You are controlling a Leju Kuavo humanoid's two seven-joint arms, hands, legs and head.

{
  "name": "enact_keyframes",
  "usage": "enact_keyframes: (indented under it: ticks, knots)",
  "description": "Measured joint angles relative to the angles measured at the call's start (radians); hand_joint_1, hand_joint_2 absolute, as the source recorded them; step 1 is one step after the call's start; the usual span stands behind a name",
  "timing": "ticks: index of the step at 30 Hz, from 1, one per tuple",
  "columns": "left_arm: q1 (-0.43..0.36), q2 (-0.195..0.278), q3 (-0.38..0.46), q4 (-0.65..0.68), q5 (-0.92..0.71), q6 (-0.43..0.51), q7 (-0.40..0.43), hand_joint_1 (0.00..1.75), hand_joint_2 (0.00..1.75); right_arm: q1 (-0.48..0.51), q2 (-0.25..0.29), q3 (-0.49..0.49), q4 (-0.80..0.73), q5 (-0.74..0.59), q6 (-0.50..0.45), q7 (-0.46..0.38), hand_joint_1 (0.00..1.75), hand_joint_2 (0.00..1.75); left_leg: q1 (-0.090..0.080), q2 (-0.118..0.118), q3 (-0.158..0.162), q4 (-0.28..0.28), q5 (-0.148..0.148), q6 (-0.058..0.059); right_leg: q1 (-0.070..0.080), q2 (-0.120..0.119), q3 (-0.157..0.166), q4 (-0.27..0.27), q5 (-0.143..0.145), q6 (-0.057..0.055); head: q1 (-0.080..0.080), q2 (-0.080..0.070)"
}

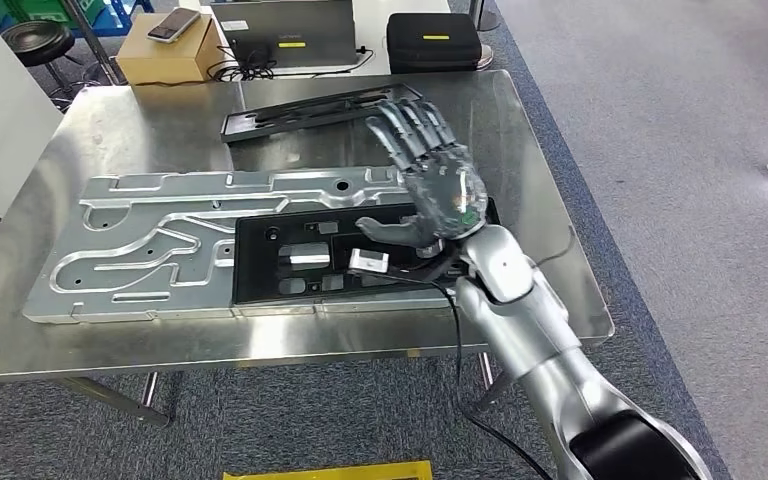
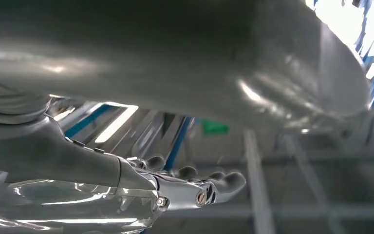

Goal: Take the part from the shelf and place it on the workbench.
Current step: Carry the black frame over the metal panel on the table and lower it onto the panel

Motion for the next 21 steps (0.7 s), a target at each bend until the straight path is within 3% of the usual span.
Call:
enact_keyframes:
  ticks: [1, 3, 5, 6, 7, 9, 11, 15, 16, 18, 20, 21]
  knots:
    - [0.004, -0.002, 0.006, 0.0, 0.005, -0.003, -0.002, 0.0, 0.0, 0.044, -0.015, -0.04, -0.085, -0.013, -0.001, -0.019, 0.0, 0.0, 0.001, 0.001, -0.007, 0.022, -0.017, -0.004, -0.002, -0.002, 0.003, -0.004, 0.001, -0.007, 0.0, 0.0]
    - [0.01, -0.005, 0.021, 0.0, 0.018, -0.008, -0.009, 0.0, 0.0, 0.134, -0.049, -0.125, -0.237, -0.065, -0.003, -0.064, 0.0, 0.0, 0.003, 0.004, -0.048, 0.123, -0.08, -0.008, -0.005, -0.006, 0.007, -0.008, 0.002, -0.015, 0.0, 0.0]
    - [0.013, -0.007, 0.038, 0.0, 0.029, -0.011, -0.016, 0.0, 0.0, 0.24, -0.086, -0.232, -0.379, -0.144, -0.004, -0.123, 0.0, 0.0, 0.004, 0.005, -0.1, 0.25, -0.139, -0.011, -0.003, -0.01, 0.008, -0.007, 0.001, -0.017, 0.0, 0.0]
    - [0.015, -0.008, 0.046, 0.0, 0.032, -0.011, -0.017, 0.0, 0.0, 0.298, -0.103, -0.294, -0.44, -0.193, -0.005, -0.157, 0.0, 0.0, 0.004, 0.005, -0.11, 0.277, -0.146, -0.011, -0.002, -0.012, 0.008, -0.006, 0.001, -0.017, 0.0, 0.0]
    - [0.018, -0.009, 0.053, 0.0, 0.034, -0.011, -0.018, 0.0, 0.0, 0.357, -0.117, -0.359, -0.49, -0.247, -0.005, -0.191, 0.0, 0.0, 0.004, 0.005, -0.1, 0.265, -0.134, -0.01, -0.002, -0.012, 0.008, -0.006, 0.001, -0.016, 0.0, 0.0]
    - [0.023, -0.011, 0.066, 0.0, 0.037, -0.011, -0.02, 0.0, 0.0, 0.472, -0.138, -0.494, -0.571, -0.364, -0.005, -0.259, 0.0, 0.0, 0.004, 0.004, -0.031, 0.142, -0.076, -0.003, -0.001, -0.012, 0.009, -0.004, 0.0, -0.012, 0.0, 0.0]
    - [0.024, -0.012, 0.079, 0.0, 0.039, -0.01, -0.022, 0.0, 0.0, 0.58, -0.149, -0.631, -0.628, -0.462, -0.005, -0.306, 0.0, 0.0, 0.001, 0.001, 0.031, 0.028, -0.04, 0.007, 0.002, -0.011, 0.008, 0.0, -0.001, -0.002, 0.0, 0.0]
    - [0.026, -0.015, 0.095, 0.0, 0.032, -0.011, -0.023, 0.0, 0.0, 0.746, -0.153, -0.842, -0.681, -0.56, 0.014, -0.327, 0.0, 0.0, -0.005, 0.003, 0.039, -0.006, -0.024, 0.031, -0.001, -0.008, 0.005, 0.002, 0.002, 0.024, 0.0, 0.0]
    - [0.024, -0.016, 0.098, 0.0, 0.028, -0.013, -0.023, 0.0, 0.0, 0.772, -0.152, -0.883, -0.685, -0.565, 0.027, -0.328, 0.0, 0.0, -0.004, 0.005, 0.037, -0.011, -0.017, 0.04, -0.003, -0.006, 0.0, 0.015, -0.015, 0.029, 0.0, 0.0]
    - [0.02, -0.018, 0.104, 0.0, 0.023, -0.016, -0.023, 0.0, 0.0, 0.805, -0.147, -0.956, -0.683, -0.553, 0.057, -0.328, 0.0, 0.0, -0.004, 0.01, 0.026, -0.017, 0.0, 0.052, -0.008, -0.001, -0.029, 0.099, -0.093, 0.038, 0.0, 0.0]
    - [0.019, -0.018, 0.106, 0.0, 0.02, -0.021, -0.023, 0.0, 0.0, 0.819, -0.135, -1.014, -0.667, -0.537, 0.092, -0.328, 0.0, 0.0, -0.006, 0.013, 0.004, -0.016, 0.016, 0.055, -0.01, 0.0, -0.068, 0.226, -0.175, 0.045, 0.0, 0.0]
    - [0.018, -0.019, 0.107, 0.0, 0.018, -0.024, -0.023, 0.0, 0.0, 0.821, -0.127, -1.041, -0.651, -0.53, 0.109, -0.33, 0.0, 0.0, -0.007, 0.015, -0.008, -0.015, 0.025, 0.055, -0.011, 0.0, -0.073, 0.266, -0.191, 0.048, 0.0, 0.0]
